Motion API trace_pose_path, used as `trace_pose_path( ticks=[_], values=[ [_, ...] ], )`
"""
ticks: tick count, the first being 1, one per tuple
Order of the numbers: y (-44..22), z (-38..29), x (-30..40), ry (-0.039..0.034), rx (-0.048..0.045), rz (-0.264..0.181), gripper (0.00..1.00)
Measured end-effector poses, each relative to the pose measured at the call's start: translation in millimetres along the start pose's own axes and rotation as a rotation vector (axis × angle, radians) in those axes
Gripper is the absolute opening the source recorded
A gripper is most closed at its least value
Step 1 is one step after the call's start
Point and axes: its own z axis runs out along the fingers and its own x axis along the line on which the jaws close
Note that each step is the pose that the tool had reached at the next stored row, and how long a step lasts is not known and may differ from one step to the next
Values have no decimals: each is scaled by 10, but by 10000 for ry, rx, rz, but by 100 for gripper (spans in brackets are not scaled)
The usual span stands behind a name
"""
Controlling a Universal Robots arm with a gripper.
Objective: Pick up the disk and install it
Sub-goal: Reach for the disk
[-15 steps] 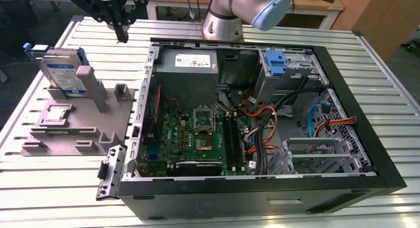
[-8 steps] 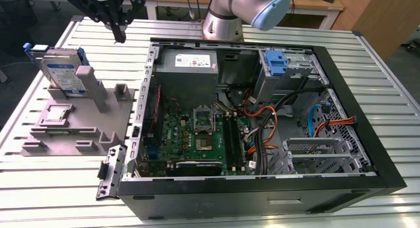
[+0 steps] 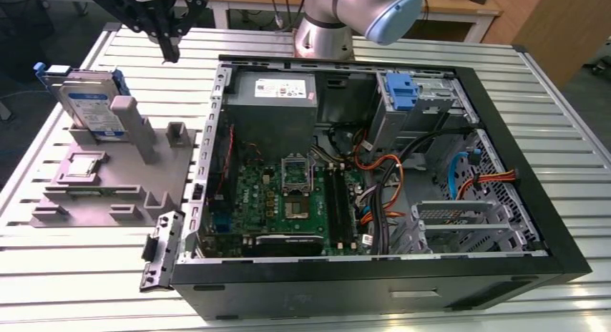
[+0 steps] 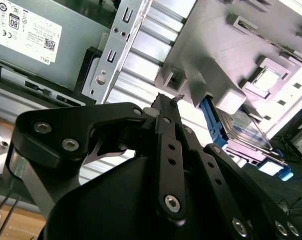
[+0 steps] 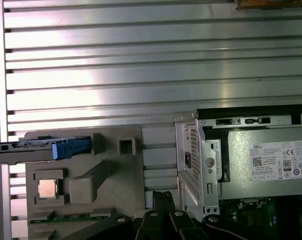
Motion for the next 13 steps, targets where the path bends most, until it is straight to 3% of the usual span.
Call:
trace_pose_path(
  ticks=[13],
  values=[
    [-3,4,42,5,0,0,10]
  ],
)
